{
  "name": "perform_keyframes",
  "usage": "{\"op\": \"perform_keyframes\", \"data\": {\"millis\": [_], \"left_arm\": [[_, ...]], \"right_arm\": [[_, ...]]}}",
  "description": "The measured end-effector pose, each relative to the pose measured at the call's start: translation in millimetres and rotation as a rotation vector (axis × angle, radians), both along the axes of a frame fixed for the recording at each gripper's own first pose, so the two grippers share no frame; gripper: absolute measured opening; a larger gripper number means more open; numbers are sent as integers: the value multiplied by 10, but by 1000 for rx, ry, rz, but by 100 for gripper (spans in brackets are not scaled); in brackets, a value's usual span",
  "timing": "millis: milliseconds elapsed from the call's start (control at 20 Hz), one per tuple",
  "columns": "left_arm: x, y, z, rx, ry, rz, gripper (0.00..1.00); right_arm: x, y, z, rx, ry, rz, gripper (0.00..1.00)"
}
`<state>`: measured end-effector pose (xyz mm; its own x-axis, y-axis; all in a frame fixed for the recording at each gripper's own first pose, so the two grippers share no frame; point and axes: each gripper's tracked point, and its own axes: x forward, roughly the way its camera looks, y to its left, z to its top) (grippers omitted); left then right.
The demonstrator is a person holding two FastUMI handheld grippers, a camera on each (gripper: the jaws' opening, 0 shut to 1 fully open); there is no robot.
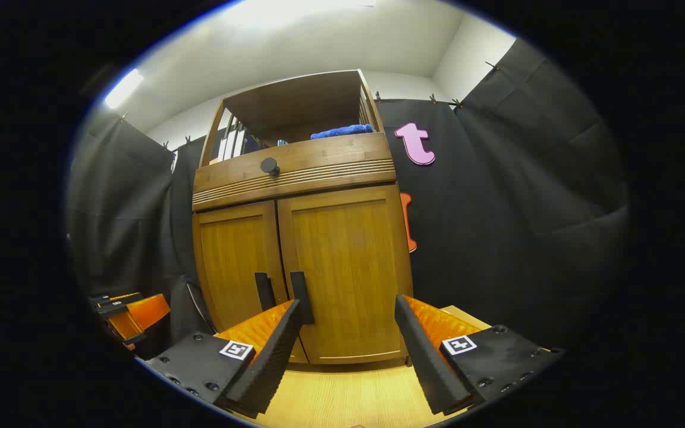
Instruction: Open the right door of the double-door shoe cabinet with the right hand, and open the left door with the left hand.
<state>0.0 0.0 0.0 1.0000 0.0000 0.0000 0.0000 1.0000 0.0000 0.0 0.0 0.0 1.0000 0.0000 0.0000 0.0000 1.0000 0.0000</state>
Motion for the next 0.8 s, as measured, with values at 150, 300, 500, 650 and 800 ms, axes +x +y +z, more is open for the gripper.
{"op": "perform_keyframes", "data": {"millis": [150, 300, 500, 650, 800], "left_arm": [[10, -10, -8, 2, -1, -4, 92], [22, -4, -10, 1, -1, -5, 92], [21, 10, -20, 2, 0, 0, 95], [35, 16, -8, 6, -4, 2, 92], [43, 14, -12, 4, -2, 1, 95]], "right_arm": [[16, -3, -5, 1, 1, -2, 100], [29, -1, 6, 1, 0, -3, 100], [37, 20, -7, 1, 4, 2, 99], [57, 44, -3, -1, 4, 7, 99], [54, 72, 11, -6, 0, 11, 99]]}}
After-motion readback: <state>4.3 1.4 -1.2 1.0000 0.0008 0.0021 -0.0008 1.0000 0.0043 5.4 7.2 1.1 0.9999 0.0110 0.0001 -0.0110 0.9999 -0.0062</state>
